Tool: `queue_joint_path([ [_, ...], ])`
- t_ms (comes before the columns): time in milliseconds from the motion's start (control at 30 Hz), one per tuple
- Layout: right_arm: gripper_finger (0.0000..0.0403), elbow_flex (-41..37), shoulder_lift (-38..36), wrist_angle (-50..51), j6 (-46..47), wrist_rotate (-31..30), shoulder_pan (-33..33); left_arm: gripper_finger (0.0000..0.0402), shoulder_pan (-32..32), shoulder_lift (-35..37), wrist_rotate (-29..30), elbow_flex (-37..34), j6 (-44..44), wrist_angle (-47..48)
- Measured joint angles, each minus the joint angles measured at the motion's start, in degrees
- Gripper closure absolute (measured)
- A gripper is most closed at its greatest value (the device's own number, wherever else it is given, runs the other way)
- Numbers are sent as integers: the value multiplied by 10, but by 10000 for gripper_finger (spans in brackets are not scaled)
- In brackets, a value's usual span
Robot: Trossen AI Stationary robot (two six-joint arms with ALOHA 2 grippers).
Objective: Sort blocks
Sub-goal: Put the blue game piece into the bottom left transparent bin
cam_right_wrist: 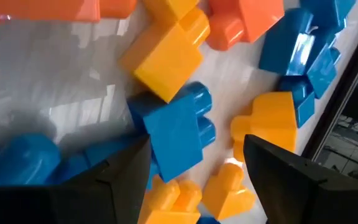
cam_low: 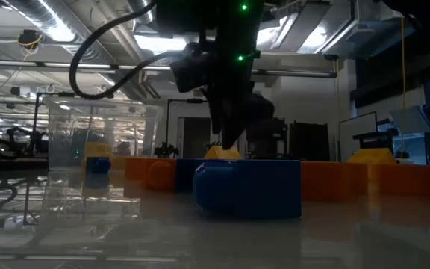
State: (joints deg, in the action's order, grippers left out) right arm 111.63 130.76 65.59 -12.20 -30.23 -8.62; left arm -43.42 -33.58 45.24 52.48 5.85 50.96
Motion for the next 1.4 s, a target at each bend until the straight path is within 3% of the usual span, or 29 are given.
queue_joint_path([
  [800, 154, -1, 60, -16, 0, -22, 27, 215, 0, 16, 0, -26, 4, 7],
  [967, 207, -1, 62, -17, 0, -24, 36, 215, 0, 16, 0, -26, 4, 10],
  [1300, 369, 2, 58, -16, -5, -50, 42, 215, 0, 16, 0, -26, 2, 12],
  [1400, 392, 5, 53, -8, -16, -45, 42, 215, 0, 16, 0, -26, 3, 12],
])
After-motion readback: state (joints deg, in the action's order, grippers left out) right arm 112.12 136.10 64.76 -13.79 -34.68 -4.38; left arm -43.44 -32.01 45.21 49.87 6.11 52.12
